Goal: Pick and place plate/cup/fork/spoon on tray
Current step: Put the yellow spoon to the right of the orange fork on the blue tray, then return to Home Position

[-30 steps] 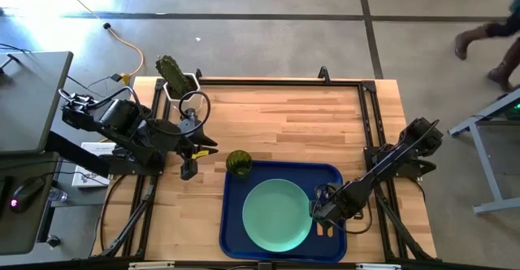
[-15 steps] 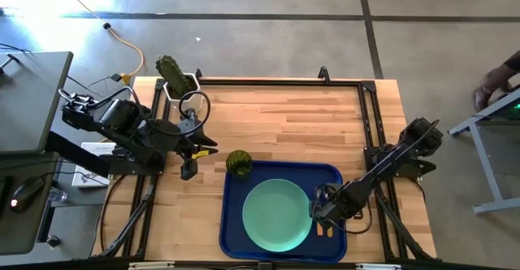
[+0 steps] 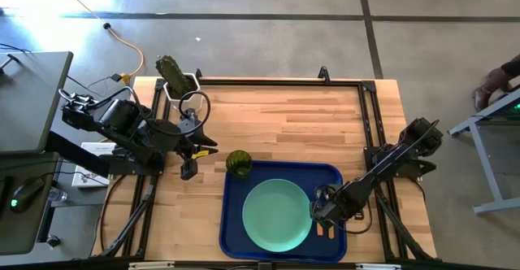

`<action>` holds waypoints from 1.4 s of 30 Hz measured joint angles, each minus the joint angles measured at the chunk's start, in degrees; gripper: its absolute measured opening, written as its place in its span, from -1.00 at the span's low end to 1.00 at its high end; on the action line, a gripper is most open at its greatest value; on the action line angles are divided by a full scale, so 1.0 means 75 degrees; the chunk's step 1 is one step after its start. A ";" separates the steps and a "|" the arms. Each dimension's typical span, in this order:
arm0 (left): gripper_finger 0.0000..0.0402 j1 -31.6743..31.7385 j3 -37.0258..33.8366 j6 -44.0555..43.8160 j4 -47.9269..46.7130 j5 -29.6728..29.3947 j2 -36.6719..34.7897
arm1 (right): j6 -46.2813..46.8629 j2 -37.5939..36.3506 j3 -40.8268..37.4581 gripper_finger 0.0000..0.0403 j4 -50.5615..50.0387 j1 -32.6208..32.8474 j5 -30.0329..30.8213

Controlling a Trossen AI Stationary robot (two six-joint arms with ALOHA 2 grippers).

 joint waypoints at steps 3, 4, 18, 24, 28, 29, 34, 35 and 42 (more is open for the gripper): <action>-0.63 -0.0001 0.0000 0.0002 0.0001 0.0000 0.0000 | 0.0003 -0.0002 -0.0003 -0.67 0.0000 0.0000 -0.0005; -0.63 0.0000 0.0000 0.0002 0.0000 0.0000 0.0000 | 0.0000 -0.0002 -0.0003 -0.67 0.0000 0.0000 -0.0005; -0.63 -0.0002 0.0000 0.0002 0.0000 0.0000 0.0000 | -0.0020 -0.0005 -0.0003 -0.43 -0.0002 0.0000 -0.0025; -0.63 -0.0002 0.0000 0.0002 0.0000 0.0000 0.0000 | -0.0023 -0.0007 -0.0003 -0.43 -0.0003 0.0000 -0.0025; -0.63 0.0000 0.0000 0.0002 0.0003 0.0082 0.0000 | -0.0099 -0.0011 0.0142 -0.43 -0.0218 0.0000 0.0014; -0.63 0.0000 0.0000 0.0002 0.0003 0.0147 0.0000 | -0.0147 -0.0011 0.0249 -0.43 -0.0338 0.0000 0.0025; -0.63 -0.0002 0.0000 0.0003 0.0033 0.0219 -0.0048 | -0.0528 -0.0011 0.0997 -0.43 -0.1507 -0.0023 0.0450; -0.63 -0.0003 0.0003 0.0005 0.0035 0.0219 -0.0083 | -0.0693 -0.0011 0.1189 -0.43 -0.1753 -0.0042 0.0608; -0.63 -0.0003 0.0006 0.0007 0.0027 0.0329 -0.0755 | -0.2185 -0.0017 0.2634 -0.43 -0.3245 -0.0430 0.2096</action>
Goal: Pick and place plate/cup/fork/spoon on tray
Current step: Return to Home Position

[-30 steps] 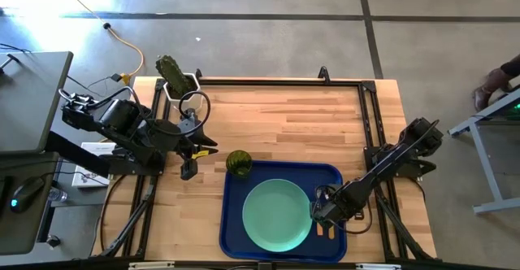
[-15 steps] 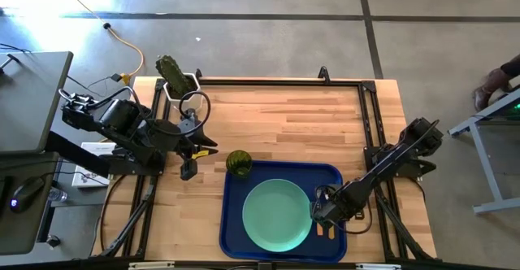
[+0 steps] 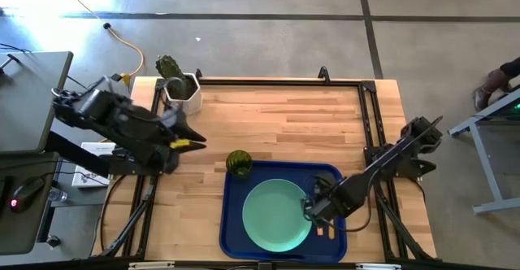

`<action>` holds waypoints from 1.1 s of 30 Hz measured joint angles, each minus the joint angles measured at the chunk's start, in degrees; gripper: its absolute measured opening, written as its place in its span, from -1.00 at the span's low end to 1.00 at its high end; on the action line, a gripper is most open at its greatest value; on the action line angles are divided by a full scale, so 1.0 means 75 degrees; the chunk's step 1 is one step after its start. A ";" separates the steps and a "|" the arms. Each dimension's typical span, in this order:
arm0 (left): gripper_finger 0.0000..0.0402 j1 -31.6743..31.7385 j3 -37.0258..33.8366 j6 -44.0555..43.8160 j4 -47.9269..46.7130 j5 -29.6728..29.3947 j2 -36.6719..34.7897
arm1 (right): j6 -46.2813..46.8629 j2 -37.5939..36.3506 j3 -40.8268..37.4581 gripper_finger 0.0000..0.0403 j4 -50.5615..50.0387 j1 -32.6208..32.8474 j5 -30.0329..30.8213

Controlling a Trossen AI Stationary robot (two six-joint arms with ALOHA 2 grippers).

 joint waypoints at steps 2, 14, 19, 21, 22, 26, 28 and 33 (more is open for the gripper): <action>-0.63 -0.0020 -0.0065 0.0060 0.0036 -0.0024 -0.0281 | -0.0768 0.0000 0.0410 -0.43 -0.0134 -0.0156 0.0627; -0.63 -0.0341 -0.2967 0.0445 0.1809 -0.0753 -0.2723 | -0.6856 0.0000 0.3181 -0.43 -0.0132 -0.0998 0.3234; -0.63 -0.0338 -0.4466 0.0997 0.3044 -0.0264 -0.3729 | -0.8447 0.0000 0.4372 -0.43 -0.0132 -0.1233 0.3906; -0.63 -0.0341 -0.5051 0.1008 0.3441 -0.0195 -0.4132 | -0.9053 0.0000 0.4810 -0.43 -0.0128 -0.1288 0.4231; -0.63 -0.0341 -0.5346 0.1036 0.3579 -0.0195 -0.4325 | -0.9355 0.0000 0.5015 -0.43 -0.0131 -0.1306 0.4388; -0.63 -0.0338 -0.6436 0.1032 0.4034 -0.0152 -0.5127 | -1.1116 0.0000 0.5761 -0.43 -0.0340 -0.1379 0.4572; -0.63 -0.0338 -0.6941 0.1015 0.4262 -0.0053 -0.5551 | -1.1929 0.0000 0.6088 -0.43 -0.0523 -0.1379 0.4559; -0.63 -0.0338 -0.8157 0.1378 0.5287 0.0069 -0.6638 | -1.2028 0.0000 0.6699 -0.43 -0.0912 -0.1376 0.4394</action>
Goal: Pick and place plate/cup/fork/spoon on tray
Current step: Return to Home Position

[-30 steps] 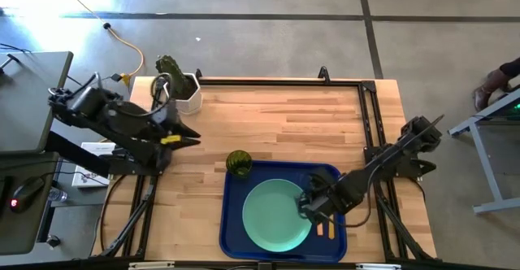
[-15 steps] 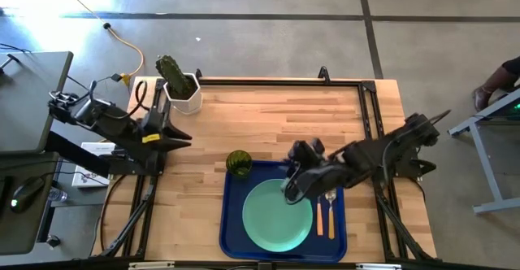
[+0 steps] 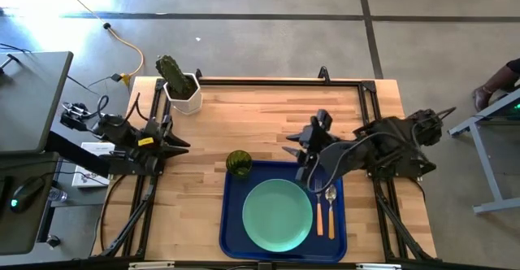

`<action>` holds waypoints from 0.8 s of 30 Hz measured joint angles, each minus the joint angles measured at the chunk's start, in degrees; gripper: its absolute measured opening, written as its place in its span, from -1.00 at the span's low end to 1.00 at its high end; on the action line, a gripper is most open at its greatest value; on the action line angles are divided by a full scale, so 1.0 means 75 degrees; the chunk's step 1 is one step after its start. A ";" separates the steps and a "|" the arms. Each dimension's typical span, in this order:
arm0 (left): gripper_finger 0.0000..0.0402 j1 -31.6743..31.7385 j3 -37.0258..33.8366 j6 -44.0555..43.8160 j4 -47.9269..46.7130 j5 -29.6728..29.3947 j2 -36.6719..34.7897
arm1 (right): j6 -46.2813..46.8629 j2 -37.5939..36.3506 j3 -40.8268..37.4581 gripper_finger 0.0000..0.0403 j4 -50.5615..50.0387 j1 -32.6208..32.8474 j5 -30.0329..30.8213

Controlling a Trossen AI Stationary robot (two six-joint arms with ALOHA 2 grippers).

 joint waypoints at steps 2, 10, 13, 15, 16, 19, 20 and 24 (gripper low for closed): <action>-0.63 0.0000 -0.0443 0.0246 0.0506 0.0004 -0.0400 | 0.0194 0.0003 0.0249 -0.43 -0.0364 -0.0003 0.0002; -0.63 0.0026 -0.1680 0.0680 0.1153 -0.0032 -0.1867 | 0.0943 -0.0223 0.0915 -0.43 -0.1997 -0.0004 0.0676; -0.63 0.0135 -0.2010 0.0795 0.1473 -0.0332 -0.2128 | 0.1150 -0.0519 0.0908 -0.43 -0.2325 -0.0006 0.1002; -0.63 0.0245 -0.2152 0.1000 0.1665 -0.0422 -0.2137 | 0.1144 -0.0694 0.0899 -0.43 -0.2368 -0.0009 0.1078; -0.63 0.0315 -0.2237 0.1105 0.1986 -0.0414 -0.2122 | 0.1115 -0.0802 0.0899 -0.43 -0.2366 -0.0009 0.1086; -0.63 0.0574 -0.2549 0.1274 0.2475 -0.0320 -0.2148 | 0.0924 -0.1137 0.0896 -0.43 -0.2363 -0.0009 0.1112; -0.63 0.0674 -0.2608 0.1283 0.2576 -0.0203 -0.2132 | 0.0868 -0.1248 0.0896 -0.43 -0.2363 -0.0009 0.1137; -0.63 0.1118 -0.2927 0.1234 0.2804 0.0381 -0.2142 | 0.0674 -0.1618 0.0893 -0.43 -0.2366 -0.0009 0.1354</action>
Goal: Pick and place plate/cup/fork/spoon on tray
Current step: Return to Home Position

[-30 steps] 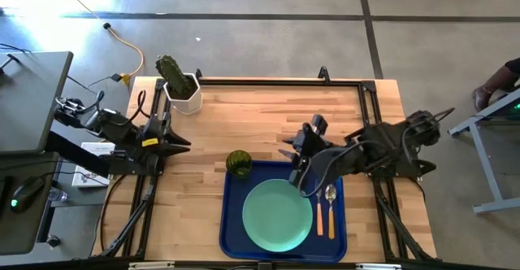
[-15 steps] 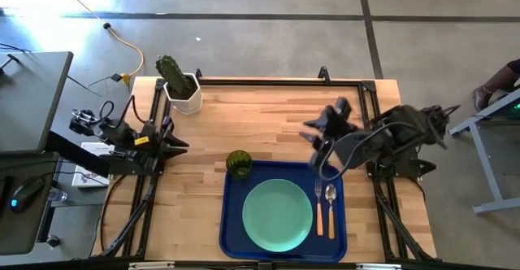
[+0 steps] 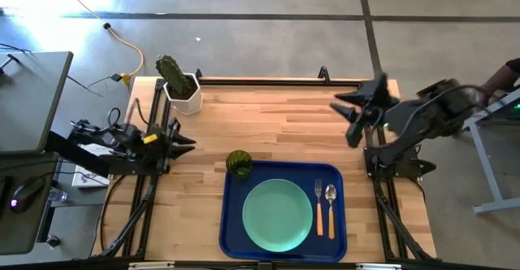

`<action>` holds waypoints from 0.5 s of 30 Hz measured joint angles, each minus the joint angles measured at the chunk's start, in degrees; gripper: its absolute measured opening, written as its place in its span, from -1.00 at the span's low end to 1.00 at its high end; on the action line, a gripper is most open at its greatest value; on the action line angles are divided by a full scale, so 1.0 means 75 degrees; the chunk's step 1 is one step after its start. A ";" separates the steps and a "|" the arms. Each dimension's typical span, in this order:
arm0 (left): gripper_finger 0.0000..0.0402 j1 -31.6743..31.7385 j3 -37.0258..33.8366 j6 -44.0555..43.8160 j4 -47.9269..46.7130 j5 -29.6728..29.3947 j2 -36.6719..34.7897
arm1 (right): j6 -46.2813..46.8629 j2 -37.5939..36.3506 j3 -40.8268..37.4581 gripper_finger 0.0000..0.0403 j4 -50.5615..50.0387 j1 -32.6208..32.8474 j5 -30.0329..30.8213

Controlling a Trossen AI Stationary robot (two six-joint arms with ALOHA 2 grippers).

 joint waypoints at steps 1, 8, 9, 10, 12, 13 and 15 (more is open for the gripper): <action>-0.63 0.0111 -0.0095 -0.0047 -0.0019 0.0185 0.0000 | -0.0017 -0.0090 0.0000 -0.43 0.0000 0.0000 0.0062; -0.63 0.0744 -0.0773 -0.0233 0.0750 0.0930 0.0000 | -0.0132 -0.0499 -0.0006 -0.43 0.0053 0.0008 0.0032; -0.63 0.0821 -0.0847 -0.0269 0.0832 0.1076 -0.0003 | -0.0199 -0.0541 -0.0006 -0.43 0.0151 0.0011 -0.0102; -0.63 0.0882 -0.0927 -0.0374 0.0902 0.1191 -0.0003 | -0.0333 -0.0576 -0.0006 -0.43 0.0299 0.0009 -0.0241; -0.63 0.0989 -0.1100 -0.0505 0.0894 0.1318 -0.0003 | -0.0713 -0.0621 -0.0006 -0.43 0.0663 0.0012 -0.0519; -0.63 0.1035 -0.1193 -0.0560 0.0899 0.1358 -0.0001 | -0.0950 -0.0641 -0.0006 -0.43 0.0851 0.0014 -0.0660; -0.63 0.1123 -0.1318 -0.0625 0.0816 0.1425 -0.0002 | -0.1453 -0.0676 -0.0006 -0.43 0.1216 0.0015 -0.0961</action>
